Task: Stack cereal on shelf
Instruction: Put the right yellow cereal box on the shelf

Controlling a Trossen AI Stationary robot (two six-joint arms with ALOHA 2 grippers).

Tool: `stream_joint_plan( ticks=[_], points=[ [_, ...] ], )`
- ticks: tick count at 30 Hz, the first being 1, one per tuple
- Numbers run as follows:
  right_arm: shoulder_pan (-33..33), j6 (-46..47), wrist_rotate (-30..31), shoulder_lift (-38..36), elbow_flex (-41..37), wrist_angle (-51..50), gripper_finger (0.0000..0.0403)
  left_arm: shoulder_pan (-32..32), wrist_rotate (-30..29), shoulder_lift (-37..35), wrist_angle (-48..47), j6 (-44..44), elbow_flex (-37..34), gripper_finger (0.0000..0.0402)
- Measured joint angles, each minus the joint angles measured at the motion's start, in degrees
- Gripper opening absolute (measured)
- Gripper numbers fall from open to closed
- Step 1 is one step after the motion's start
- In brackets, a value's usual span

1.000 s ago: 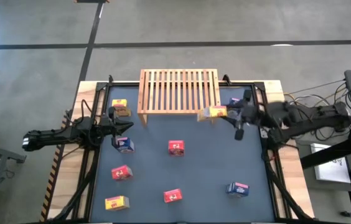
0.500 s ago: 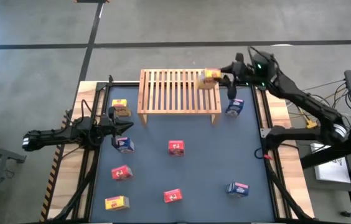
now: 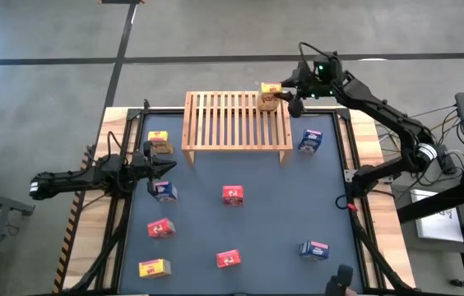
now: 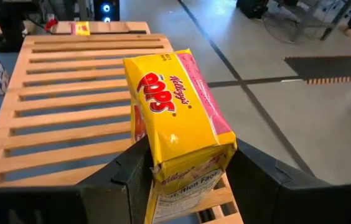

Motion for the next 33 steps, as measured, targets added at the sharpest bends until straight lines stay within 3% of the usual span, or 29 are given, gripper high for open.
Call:
stream_joint_plan(
  ticks=[9, 16, 24, 33],
  points=[
    [-0.7, -1.5, 0.6, -0.3, 1.7, -2.5, 0.0176, 0.0, 0.0, 0.0, 0.0, 0.0, 0.0, 0.0001],
    [-0.7, -1.7, 4.5, 1.2, 1.6, -3.5, 0.0217, 0.0, 0.0, 0.0, 0.0, 0.0, 0.0, 0.0001],
    [-0.7, -2.1, 4.6, 3.1, 1.5, -3.7, 0.0246, 0.0, 0.0, 0.0, 0.0, 0.0, 0.0, 0.0001],
    [-0.7, -6.2, 4.0, 3.1, 1.5, -4.5, 0.0232, 0.0, 0.0, 0.0, 0.0, 0.0, 0.0, 0.0001]
  ],
)
